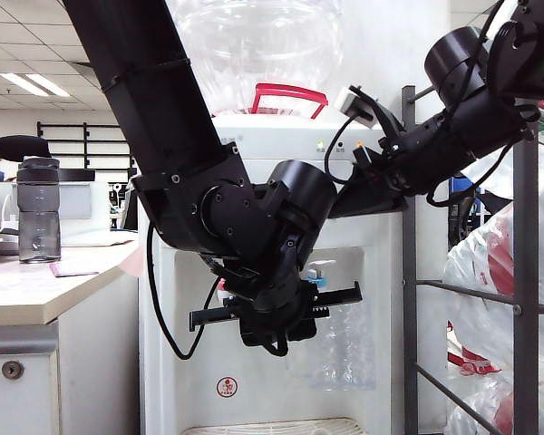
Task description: Pick up the plastic mug from the left desk, go to the cold water outlet of the water dispenser, press the vertical switch to get some water, then put the mug back on the desk.
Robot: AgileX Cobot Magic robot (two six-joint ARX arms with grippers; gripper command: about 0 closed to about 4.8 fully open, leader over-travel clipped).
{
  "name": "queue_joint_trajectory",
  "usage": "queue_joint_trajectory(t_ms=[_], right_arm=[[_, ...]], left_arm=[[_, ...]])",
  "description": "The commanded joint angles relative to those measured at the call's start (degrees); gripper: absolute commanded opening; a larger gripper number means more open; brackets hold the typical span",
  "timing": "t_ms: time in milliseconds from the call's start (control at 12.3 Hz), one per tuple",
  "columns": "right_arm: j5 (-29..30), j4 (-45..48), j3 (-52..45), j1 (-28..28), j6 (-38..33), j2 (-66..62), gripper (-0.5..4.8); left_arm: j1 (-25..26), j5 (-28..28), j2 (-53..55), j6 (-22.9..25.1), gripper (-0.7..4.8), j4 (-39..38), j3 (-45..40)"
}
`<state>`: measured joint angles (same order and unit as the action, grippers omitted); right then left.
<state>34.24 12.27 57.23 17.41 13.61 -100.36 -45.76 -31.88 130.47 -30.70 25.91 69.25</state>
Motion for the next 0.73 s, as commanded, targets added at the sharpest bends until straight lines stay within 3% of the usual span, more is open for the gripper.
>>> queue_joint_trajectory(t_ms=[81,406,569,731], right_arm=[[0.4,1.2,0.1,0.0,6.9,0.3,-0.05],[0.5,-0.5,0.1,-1.1,12.5,0.3,-0.05],[0.4,-4.3,0.1,-1.4,27.8,0.3,-0.05],[0.4,-7.7,0.1,-1.3,36.6,0.2,-0.05]], left_arm=[[-0.3,1.3,-0.5,0.2,-0.07,-0.2,0.2],[-0.3,1.3,-0.5,0.2,-0.07,0.3,0.2],[-0.3,2.0,-0.5,0.2,-0.07,0.4,0.2],[-0.3,2.4,-0.5,0.2,-0.07,0.8,0.2]])
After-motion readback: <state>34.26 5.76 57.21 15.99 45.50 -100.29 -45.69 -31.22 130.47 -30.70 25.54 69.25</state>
